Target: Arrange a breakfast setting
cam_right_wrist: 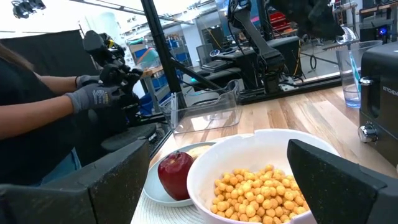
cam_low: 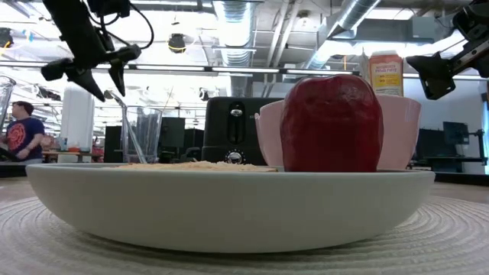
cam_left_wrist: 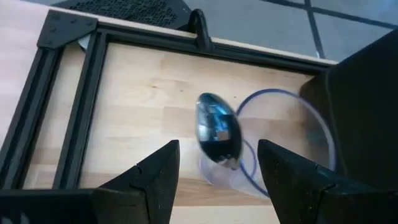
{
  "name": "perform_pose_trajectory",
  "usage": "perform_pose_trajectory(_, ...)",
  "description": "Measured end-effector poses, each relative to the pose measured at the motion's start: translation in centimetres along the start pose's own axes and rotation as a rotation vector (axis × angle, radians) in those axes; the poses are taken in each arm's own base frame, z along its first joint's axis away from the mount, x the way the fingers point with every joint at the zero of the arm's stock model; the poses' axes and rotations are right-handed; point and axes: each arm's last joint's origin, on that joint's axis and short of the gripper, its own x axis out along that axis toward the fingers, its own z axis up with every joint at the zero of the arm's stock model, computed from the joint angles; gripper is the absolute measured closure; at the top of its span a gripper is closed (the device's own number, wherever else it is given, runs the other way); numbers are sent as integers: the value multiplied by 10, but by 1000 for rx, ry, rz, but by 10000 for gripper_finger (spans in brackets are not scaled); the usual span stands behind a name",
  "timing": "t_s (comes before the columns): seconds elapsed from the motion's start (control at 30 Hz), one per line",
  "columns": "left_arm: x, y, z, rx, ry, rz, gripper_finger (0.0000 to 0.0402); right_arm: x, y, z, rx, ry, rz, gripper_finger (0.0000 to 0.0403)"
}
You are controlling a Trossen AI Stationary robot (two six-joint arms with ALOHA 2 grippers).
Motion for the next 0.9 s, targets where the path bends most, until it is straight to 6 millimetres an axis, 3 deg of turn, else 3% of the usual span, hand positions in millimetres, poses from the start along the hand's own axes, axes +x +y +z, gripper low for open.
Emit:
perform_pose_trajectory(0.43, 17, -2, 3, -36, -36, -12, 208, 0, 0, 0, 0, 0, 0, 3)
perform_pose_trajectory(0.9, 21, -13, 9, -23, -56, -91, 379, 0, 0, 0, 0, 0, 0, 3)
